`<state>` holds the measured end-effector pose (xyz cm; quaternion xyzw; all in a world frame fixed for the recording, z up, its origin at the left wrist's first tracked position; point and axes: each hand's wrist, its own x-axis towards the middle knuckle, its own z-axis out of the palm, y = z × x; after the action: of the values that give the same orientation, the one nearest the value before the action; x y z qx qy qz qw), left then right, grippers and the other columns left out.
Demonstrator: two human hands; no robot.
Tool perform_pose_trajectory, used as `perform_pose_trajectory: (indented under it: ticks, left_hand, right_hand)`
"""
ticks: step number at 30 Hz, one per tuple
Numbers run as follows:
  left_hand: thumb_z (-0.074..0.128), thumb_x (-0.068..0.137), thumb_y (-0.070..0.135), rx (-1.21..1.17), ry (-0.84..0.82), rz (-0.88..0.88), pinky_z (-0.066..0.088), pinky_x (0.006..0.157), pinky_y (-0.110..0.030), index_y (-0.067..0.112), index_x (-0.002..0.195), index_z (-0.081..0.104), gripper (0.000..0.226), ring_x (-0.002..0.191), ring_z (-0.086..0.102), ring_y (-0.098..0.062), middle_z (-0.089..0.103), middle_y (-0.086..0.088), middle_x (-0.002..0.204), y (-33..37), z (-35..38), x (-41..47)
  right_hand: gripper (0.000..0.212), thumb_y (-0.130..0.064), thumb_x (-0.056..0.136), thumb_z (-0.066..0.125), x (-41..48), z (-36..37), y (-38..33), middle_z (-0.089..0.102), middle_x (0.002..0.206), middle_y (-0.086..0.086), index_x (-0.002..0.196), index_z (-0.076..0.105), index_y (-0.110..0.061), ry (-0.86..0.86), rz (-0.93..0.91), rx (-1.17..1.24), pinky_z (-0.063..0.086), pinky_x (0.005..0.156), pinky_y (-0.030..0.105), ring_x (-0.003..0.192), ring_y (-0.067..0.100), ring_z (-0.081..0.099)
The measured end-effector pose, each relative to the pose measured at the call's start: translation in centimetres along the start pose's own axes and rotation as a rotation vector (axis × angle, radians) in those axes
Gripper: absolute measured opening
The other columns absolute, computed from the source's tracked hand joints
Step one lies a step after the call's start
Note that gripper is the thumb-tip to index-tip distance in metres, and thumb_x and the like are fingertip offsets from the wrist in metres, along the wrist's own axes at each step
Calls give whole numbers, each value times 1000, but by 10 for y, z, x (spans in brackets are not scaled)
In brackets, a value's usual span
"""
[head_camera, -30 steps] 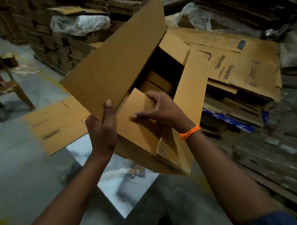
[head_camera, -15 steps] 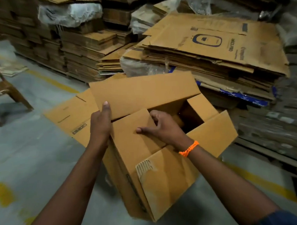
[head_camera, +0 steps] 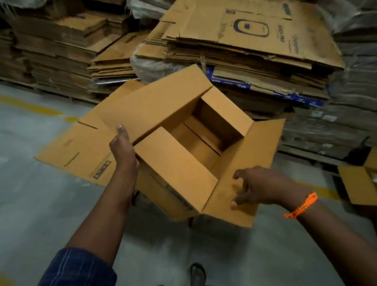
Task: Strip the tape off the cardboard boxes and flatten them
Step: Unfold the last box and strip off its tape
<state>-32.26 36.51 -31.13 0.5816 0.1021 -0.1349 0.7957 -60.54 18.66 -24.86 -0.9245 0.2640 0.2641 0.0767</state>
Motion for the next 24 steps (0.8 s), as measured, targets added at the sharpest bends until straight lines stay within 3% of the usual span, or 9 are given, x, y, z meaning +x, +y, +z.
perform_pose_trajectory:
  ticks: [4,7,9,11,14,16,18,21,24]
  left_hand:
    - [45,108,40,216,-111,-153,51,82,-33,5,137,53,47,103,64,-26,64,-13,126,-18,21,54]
    - [55,104,29,701,-131,-291,41,104,-41,5,160,9,76,137,41,-33,29,-16,160,-26,40,87]
    - [64,98,31,1139,-169,-166,23,121,-50,12,159,-19,105,153,9,-36,-8,-15,168,-37,52,92]
    - [64,95,41,1509,-296,208,9,122,-58,19,160,-12,103,154,-11,-37,-23,-15,166,-57,66,87]
    - [53,98,53,1628,-745,618,14,122,-52,24,155,35,66,156,3,-36,12,-15,168,-84,101,74]
    - [43,101,56,1579,-1020,669,22,119,-47,21,146,52,57,150,27,-32,44,-10,155,-98,129,69]
    - [35,103,56,1604,-1105,648,29,115,-50,21,136,60,54,134,48,-28,61,-7,137,-107,153,64]
    - [37,104,45,1545,-1130,545,48,94,-45,15,122,65,44,106,62,-29,69,-11,112,-116,181,66]
    - [47,103,25,1609,-1113,475,51,90,-36,18,134,60,34,111,61,-25,65,-8,125,-123,212,75]
  right_hand:
    - [105,-67,69,78,53,81,21,49,134,9,150,32,-18,168,124,319,47,97,36,121,29,52]
    - [123,-83,62,68,102,126,14,34,149,15,152,27,-10,138,28,502,38,110,35,137,33,40]
    - [102,-69,76,72,129,128,-1,40,147,14,150,34,-10,152,-11,550,40,109,36,133,30,45]
    - [68,-70,82,64,151,106,-8,63,116,8,119,59,-14,287,24,564,53,90,39,103,25,61]
    - [52,-69,89,53,177,56,11,67,81,4,81,63,-19,468,115,449,54,68,37,77,26,63]
    - [33,-52,91,62,198,19,35,70,81,5,83,65,-19,654,85,426,51,64,35,79,28,64]
    - [19,-37,89,67,223,-15,55,73,86,5,93,69,-17,743,-26,449,53,66,37,82,27,67]
    - [34,-32,91,67,269,-48,64,71,113,7,120,66,-15,518,-175,318,55,84,41,104,26,65]
    - [56,-39,94,65,317,-53,57,55,138,15,142,50,-12,184,-215,82,50,100,46,125,32,53]
